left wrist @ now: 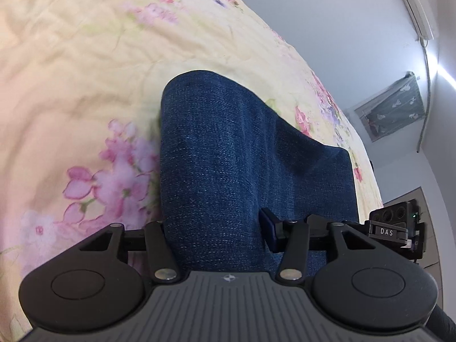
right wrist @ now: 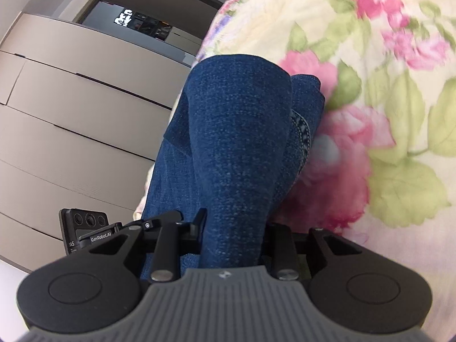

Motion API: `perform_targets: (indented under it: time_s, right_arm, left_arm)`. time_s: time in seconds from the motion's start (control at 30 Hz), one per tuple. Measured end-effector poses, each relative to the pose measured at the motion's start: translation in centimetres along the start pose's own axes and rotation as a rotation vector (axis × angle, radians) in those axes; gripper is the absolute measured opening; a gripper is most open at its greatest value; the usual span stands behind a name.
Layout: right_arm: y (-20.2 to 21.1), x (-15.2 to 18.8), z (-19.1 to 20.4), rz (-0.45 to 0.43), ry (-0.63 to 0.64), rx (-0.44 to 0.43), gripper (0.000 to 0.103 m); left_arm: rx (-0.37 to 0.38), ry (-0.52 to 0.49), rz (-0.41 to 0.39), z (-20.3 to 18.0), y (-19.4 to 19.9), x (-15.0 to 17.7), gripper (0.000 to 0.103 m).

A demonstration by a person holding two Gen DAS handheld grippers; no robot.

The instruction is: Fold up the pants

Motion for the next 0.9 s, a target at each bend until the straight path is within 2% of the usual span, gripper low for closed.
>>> perform_targets:
  time_s: [0.07, 0.17, 0.37, 0.53, 0.67, 0.8, 0.9]
  right_arm:
    - [-0.7, 0.1, -1.1, 0.013, -0.032, -0.008, 0.036]
    - [-0.5, 0.8, -2.3, 0.021, -0.049, -0.007, 0.040]
    - [2.2, 3.2, -3.9, 0.017, -0.056, -0.015, 0.042]
    - [4.3, 4.8, -5.2, -0.039, -0.066, -0.011, 0.043]
    - [5.2, 5.6, -5.9, -0.073, -0.086, -0.002, 0.045]
    - [6.1, 6.8, -5.9, -0.119, -0.053, 0.071, 0.046]
    - [6.1, 7.7, -5.5, -0.133, -0.016, 0.150, 0.047]
  left_arm:
    - [0.008, 0.000, -0.003, 0.1, 0.3, 0.4, 0.061]
    - [-0.001, -0.031, -0.002, -0.2, 1.0, 0.7, 0.064]
    - [-0.054, -0.020, -0.022, -0.3, 2.9, 2.4, 0.070]
    - [-0.102, -0.018, -0.029, -0.8, 4.2, 3.7, 0.073]
    - [-0.165, 0.017, -0.027, -0.9, 4.4, 4.6, 0.082]
    - [-0.244, -0.016, -0.016, -2.2, 4.9, 4.9, 0.082]
    - [-0.305, -0.081, 0.026, -3.8, 5.5, 5.8, 0.083]
Point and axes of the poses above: each gripper's, at about its wrist camera, not at the fingertips, and y roughly against the way its jaws point, z to its left, x to its underside, the point moved 6 cm from there along -y, roughly the way its jaws point, and after that the axes turned 15 degrees about -y, right-handed, at the moved point
